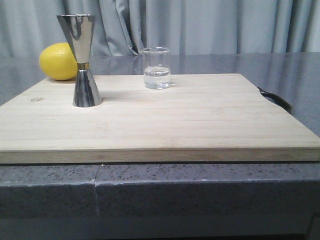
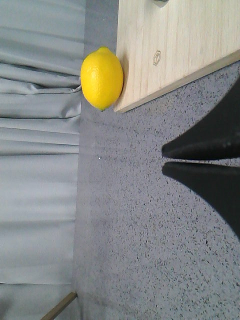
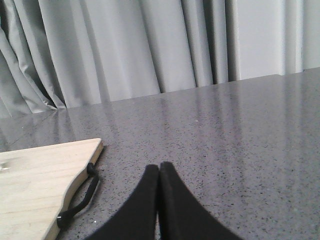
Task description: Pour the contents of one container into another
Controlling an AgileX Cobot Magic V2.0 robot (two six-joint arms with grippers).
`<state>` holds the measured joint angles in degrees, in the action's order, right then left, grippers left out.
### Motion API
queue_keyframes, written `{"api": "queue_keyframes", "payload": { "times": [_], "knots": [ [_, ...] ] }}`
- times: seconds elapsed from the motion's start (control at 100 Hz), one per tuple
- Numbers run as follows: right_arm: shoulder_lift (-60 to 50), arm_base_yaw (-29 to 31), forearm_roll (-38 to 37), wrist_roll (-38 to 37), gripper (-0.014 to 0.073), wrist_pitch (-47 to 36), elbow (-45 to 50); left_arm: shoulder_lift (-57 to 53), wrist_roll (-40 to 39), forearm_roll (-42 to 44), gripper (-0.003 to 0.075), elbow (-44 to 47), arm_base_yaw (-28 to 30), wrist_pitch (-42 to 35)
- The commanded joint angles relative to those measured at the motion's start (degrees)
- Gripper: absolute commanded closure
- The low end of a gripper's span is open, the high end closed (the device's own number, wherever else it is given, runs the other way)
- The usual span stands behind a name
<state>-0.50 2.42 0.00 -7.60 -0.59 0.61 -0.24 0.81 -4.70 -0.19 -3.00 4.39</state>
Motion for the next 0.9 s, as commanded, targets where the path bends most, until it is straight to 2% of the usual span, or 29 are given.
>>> {"api": "queue_keyframes", "payload": {
  "times": [0.0, 0.35, 0.58, 0.71, 0.89],
  "knots": [
    [-0.89, 0.41, 0.0, 0.56, 0.0644, -4.41, 1.47, -1.54, -0.15, -0.15, 0.0739, 0.76, -0.5, -4.89],
    [-0.89, 0.41, -0.32, 0.56, 0.0644, -5.04, 1.47, -1.54, -0.15, -0.15, 0.0739, 0.76, -0.5, -5.13],
    [-0.89, 0.41, -1.99, 0.56, 0.0644, -4.92, 0.83, -1.54, -0.15, -0.62, 0.0739, -0.16, -0.5, -11.46],
    [-0.66, 0.41, -1.99, 0.56, 0.0644, -1.42, -2.38, -1.54, -0.15, -2.19, 0.0739, -4.11, -0.5, -10.02],
    [1.57, 0.41, -4.57, 0.56, 0.0644, 10.26, -10.67, -0.58, -0.15, -2.19, 0.0739, -11.45, -0.5, -5.58]
  ]
}}
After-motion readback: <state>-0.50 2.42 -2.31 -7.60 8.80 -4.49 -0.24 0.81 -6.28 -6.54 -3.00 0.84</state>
